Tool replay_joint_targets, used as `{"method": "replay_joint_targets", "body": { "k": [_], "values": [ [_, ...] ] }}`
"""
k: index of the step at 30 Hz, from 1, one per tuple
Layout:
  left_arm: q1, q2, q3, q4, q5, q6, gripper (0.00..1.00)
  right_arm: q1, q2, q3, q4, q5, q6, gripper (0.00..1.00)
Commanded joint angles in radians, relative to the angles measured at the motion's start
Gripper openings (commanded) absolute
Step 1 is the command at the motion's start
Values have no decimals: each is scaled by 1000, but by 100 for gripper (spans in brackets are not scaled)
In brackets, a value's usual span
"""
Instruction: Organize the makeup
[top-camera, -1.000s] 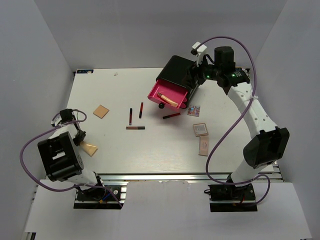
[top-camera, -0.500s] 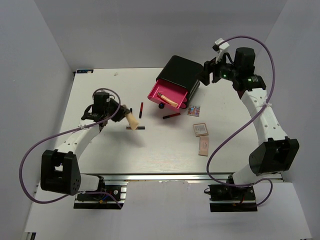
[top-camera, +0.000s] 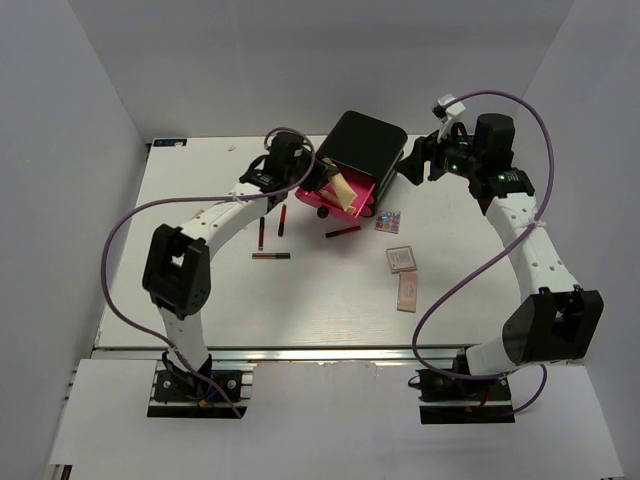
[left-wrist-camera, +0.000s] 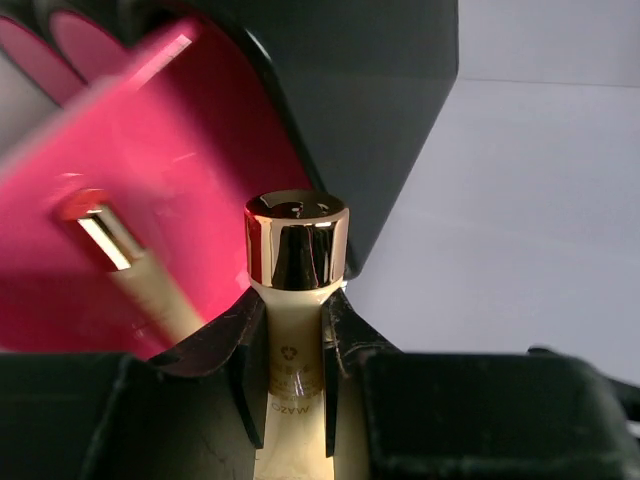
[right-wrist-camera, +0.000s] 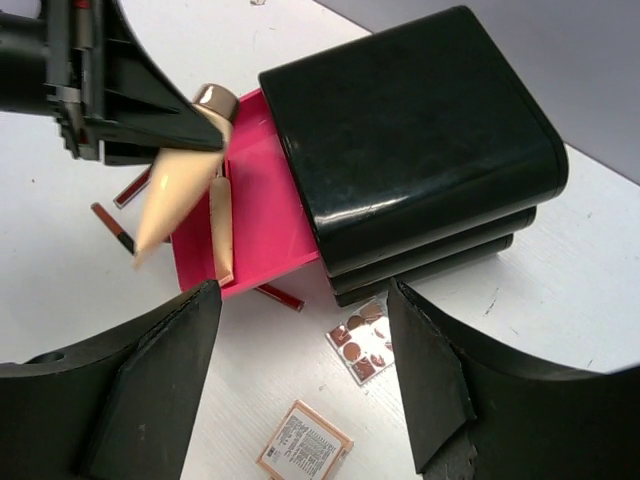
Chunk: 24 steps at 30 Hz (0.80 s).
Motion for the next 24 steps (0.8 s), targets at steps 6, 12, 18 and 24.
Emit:
{"method": "replay_joint_targets", "body": {
  "k": [6,12,18,24],
  "values": [
    [-45,84,212,-225,-189,-150,20,-10,-70,-52,69,-25,24,73],
    [-56,115,265,-213,-171,-161,70,-10,-70,-61,66,-45,20,73],
    [-57,105,307,-212,-151,-138,72,-10,-64,-61,15,-134,-95,74],
    [-53,12,394,-329,-235,60,7,23,-1,-21,-108,-197,-391,65]
  ]
}}
